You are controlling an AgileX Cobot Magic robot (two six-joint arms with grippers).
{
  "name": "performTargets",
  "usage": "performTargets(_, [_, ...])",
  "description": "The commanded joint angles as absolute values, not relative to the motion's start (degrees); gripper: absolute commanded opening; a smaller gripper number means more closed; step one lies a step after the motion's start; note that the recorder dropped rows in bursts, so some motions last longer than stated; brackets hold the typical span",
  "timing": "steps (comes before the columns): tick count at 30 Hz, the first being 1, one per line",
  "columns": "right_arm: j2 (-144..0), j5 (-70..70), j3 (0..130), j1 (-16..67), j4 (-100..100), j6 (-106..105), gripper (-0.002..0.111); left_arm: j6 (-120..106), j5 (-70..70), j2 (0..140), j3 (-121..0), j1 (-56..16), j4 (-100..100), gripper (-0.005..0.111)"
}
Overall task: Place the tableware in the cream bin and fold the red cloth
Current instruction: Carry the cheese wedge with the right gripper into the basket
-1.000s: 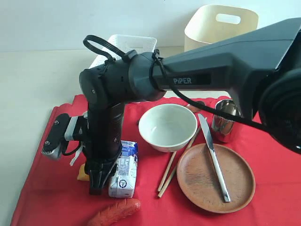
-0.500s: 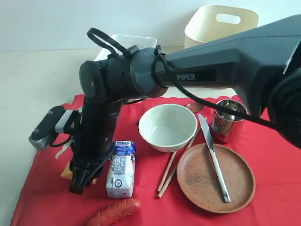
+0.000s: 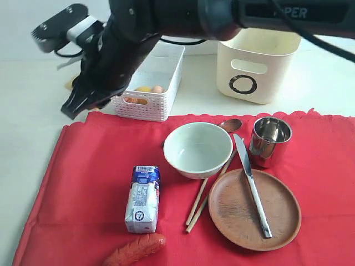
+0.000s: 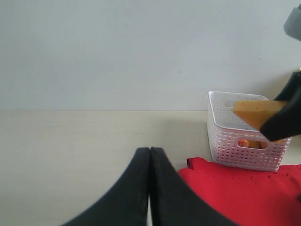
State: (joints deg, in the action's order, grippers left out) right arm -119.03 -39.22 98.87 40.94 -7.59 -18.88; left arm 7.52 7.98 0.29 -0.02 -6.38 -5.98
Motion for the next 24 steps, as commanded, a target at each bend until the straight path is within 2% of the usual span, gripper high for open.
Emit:
performTargets(1, [-119.1, -35.34, 99.34, 36.16, -6.92, -14.75, 0.0, 7.52, 7.87, 0.0, 0.0, -6.29, -5.76, 0.001])
performTargets(9, [-122.19, -24.13, 99.34, 29.15, -6.92, -7.47, 0.0, 7.5, 7.87, 0.0, 0.0, -6.29, -5.76, 0.001])
performTargets(16, [-126.73, -18.69, 99.34, 27.88, -4.75, -7.34, 0.001, 7.5, 7.87, 0.0, 0.0, -6.29, -5.76, 0.001])
performTargets(21, [-128.78, -17.8, 99.34, 27.88, -3.46, -7.34, 0.024, 7.5, 7.87, 0.0, 0.0, -6.29, -5.76, 0.001])
performTargets(24, [-129.45, -17.69, 99.34, 27.88, -3.46, -7.34, 0.045, 7.5, 7.87, 0.0, 0.0, -6.29, -5.76, 0.001])
